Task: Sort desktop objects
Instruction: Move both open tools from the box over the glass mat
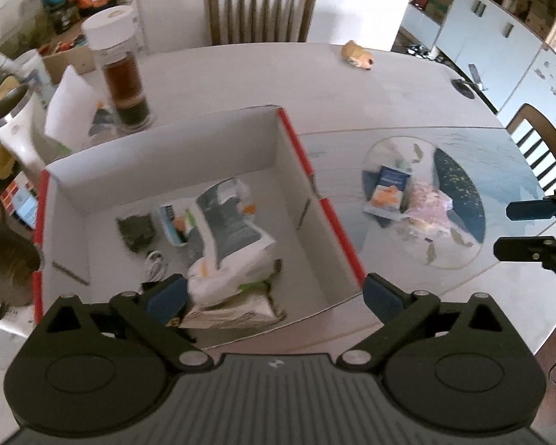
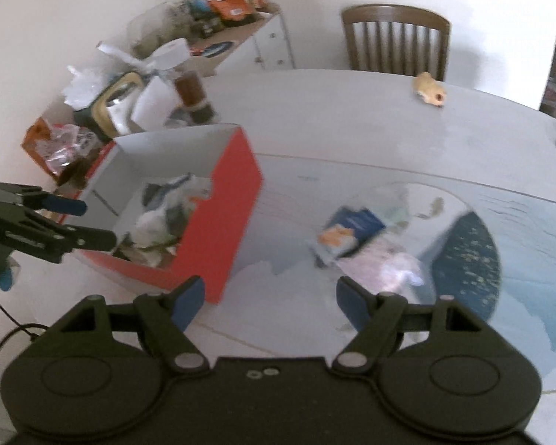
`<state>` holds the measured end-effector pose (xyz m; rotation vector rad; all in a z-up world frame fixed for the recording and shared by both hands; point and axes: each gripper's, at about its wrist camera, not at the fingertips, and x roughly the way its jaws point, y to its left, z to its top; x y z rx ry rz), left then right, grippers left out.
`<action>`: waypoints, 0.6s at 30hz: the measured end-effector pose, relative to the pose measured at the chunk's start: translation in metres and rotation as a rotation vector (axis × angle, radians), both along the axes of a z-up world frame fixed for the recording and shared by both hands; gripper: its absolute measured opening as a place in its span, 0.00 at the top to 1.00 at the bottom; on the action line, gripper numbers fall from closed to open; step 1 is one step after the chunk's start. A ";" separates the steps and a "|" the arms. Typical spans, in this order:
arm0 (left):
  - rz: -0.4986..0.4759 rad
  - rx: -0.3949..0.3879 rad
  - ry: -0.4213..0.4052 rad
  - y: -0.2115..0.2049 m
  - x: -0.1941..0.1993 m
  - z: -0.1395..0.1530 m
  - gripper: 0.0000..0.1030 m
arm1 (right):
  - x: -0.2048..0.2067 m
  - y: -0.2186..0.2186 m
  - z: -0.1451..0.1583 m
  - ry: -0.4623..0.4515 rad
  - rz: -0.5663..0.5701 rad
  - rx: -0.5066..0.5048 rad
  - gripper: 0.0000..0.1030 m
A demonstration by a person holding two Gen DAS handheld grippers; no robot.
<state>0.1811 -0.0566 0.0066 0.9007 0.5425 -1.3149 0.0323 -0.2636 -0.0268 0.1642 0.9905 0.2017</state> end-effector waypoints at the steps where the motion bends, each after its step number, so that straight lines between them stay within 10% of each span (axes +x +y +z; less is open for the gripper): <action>1: -0.005 -0.001 0.005 -0.002 -0.003 0.000 0.01 | -0.001 -0.003 -0.001 -0.001 -0.004 -0.011 0.24; 18: -0.143 -0.004 0.001 -0.056 -0.076 -0.010 0.01 | 0.003 -0.040 -0.021 0.025 -0.032 -0.081 0.24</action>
